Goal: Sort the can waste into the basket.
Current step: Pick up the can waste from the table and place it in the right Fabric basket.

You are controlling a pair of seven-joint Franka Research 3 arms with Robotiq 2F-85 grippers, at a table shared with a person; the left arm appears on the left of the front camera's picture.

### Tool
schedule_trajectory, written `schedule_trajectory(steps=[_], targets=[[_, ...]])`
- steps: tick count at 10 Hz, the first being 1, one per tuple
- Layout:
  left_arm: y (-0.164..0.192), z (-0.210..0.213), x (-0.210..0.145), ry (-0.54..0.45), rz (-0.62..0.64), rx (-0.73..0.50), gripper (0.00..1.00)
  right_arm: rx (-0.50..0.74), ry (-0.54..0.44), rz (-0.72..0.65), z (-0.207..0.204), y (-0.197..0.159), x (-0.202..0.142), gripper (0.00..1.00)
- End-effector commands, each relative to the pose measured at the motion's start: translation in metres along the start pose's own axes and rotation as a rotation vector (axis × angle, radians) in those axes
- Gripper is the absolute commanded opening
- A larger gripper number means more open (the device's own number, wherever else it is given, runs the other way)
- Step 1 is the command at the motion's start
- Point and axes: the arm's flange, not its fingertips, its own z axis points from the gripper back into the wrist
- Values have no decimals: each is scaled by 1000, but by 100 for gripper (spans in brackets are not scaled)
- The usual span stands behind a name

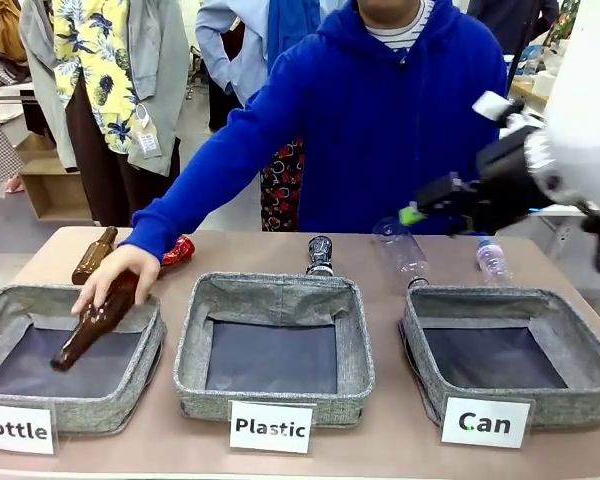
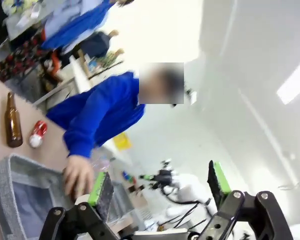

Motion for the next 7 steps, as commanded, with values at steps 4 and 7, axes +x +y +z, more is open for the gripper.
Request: schedule_trajectory(steps=[4,7], targets=[[16,49,26,-114,105,-162,100,-153,-14,68,-89,72,43,100],[18,30,30,-39,100,-162,100,-86,-51,66,-68,53,29,100]])
